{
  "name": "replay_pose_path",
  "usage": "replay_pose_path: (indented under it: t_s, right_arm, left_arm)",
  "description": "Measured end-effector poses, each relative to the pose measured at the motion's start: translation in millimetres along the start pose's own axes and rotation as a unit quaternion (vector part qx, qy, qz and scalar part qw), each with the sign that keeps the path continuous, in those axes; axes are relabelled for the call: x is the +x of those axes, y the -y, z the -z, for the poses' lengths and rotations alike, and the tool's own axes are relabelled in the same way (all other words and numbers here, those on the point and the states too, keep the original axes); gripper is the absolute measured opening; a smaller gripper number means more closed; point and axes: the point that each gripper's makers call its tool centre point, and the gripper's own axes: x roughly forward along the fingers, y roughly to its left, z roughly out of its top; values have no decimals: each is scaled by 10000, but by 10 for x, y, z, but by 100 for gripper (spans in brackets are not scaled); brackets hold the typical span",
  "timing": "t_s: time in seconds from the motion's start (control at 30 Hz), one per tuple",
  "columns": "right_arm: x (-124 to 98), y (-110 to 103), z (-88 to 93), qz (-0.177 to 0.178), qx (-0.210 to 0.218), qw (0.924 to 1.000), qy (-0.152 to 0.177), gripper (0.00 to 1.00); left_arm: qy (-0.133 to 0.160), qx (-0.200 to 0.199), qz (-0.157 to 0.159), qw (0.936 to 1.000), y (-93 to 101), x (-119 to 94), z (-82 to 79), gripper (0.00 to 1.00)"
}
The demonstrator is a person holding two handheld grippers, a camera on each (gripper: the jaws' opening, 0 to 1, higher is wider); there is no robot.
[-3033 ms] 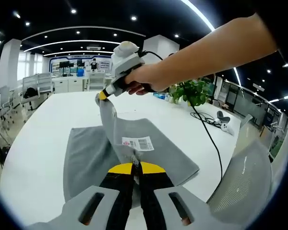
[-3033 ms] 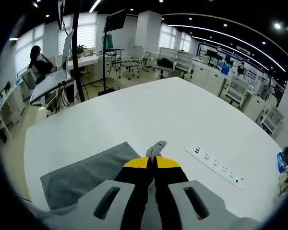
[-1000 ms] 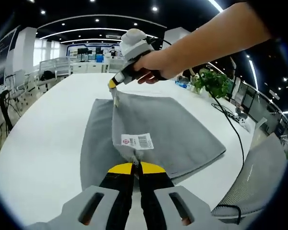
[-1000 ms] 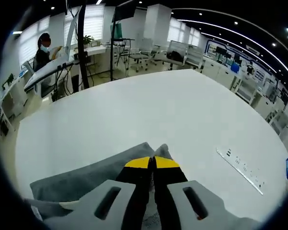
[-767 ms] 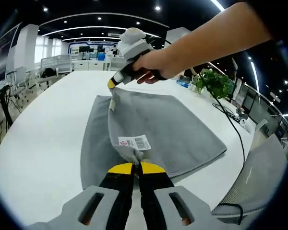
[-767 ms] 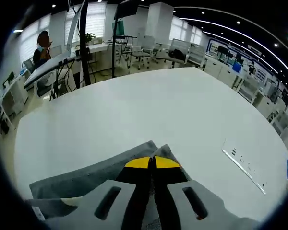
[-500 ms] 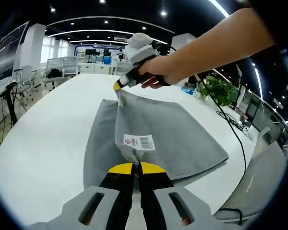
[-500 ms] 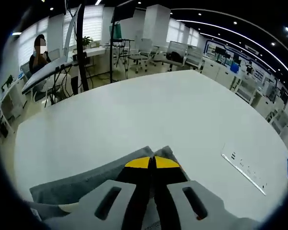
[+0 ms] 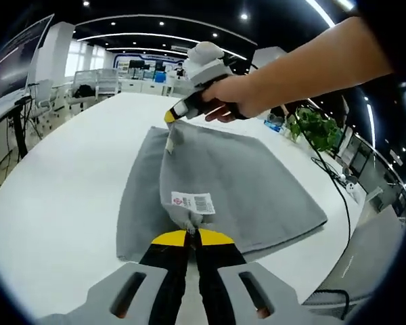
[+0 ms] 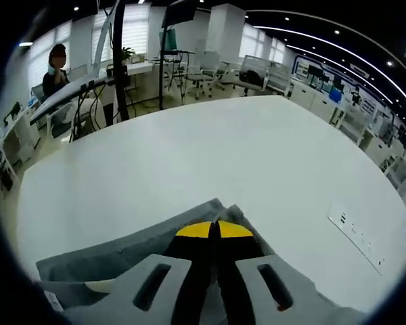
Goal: Fold the towel on the table until its edges align and the towel forms a compact rectangular stack.
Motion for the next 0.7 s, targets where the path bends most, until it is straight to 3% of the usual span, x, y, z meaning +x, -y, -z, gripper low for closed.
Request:
replay_pose_path:
  t_s: [0.27,0.5,0.7]
  right_arm:
    - [-9,-4,46,24,76,10000,2,0]
    - [-26,-46,65,24,375,9993,75,0]
    - [-11,-56,46,-11,424,9990,142,0]
  left_arm:
    - [-172,44,-173,9997,-70,16,98,10]
    - [11,192,-351,9992,-120,-61,39,18]
    - [349,567,-497,9965,-127,-117,-82,19]
